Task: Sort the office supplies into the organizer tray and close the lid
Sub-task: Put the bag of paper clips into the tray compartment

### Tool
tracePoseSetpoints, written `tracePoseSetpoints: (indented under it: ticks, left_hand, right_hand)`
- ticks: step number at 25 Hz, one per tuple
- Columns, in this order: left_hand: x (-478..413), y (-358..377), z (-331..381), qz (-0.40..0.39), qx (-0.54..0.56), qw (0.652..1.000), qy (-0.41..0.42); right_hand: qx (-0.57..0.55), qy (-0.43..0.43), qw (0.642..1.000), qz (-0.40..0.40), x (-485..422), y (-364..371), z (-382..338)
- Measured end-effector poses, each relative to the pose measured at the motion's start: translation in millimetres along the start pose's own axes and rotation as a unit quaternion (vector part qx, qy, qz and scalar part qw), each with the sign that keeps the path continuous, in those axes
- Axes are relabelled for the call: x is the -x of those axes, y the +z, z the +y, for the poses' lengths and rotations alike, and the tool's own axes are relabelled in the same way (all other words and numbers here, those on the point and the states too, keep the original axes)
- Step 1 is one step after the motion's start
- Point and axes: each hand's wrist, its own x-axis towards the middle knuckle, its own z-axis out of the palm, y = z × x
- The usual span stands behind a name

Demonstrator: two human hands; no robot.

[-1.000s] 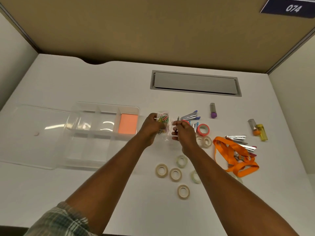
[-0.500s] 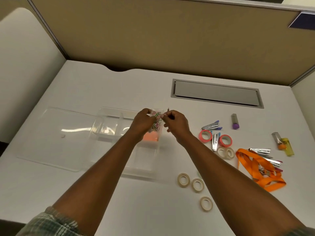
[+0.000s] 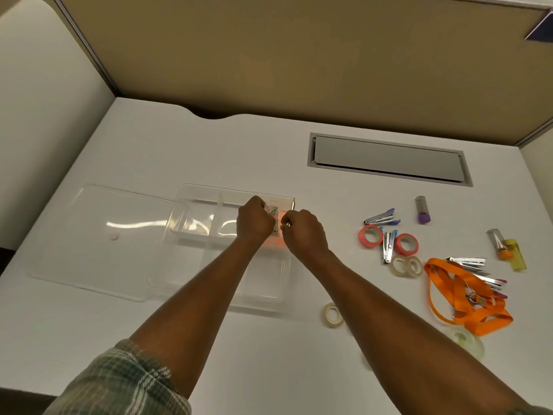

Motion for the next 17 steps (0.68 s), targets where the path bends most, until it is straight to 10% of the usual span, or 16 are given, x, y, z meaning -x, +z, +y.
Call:
tracePoseSetpoints:
  ticks: [17]
  left_hand:
    - [23,7,2,0.020,0.021,0.993,0.113]
  right_hand:
    - [-0.021,0.022,0.999,0.020,20,-22,19]
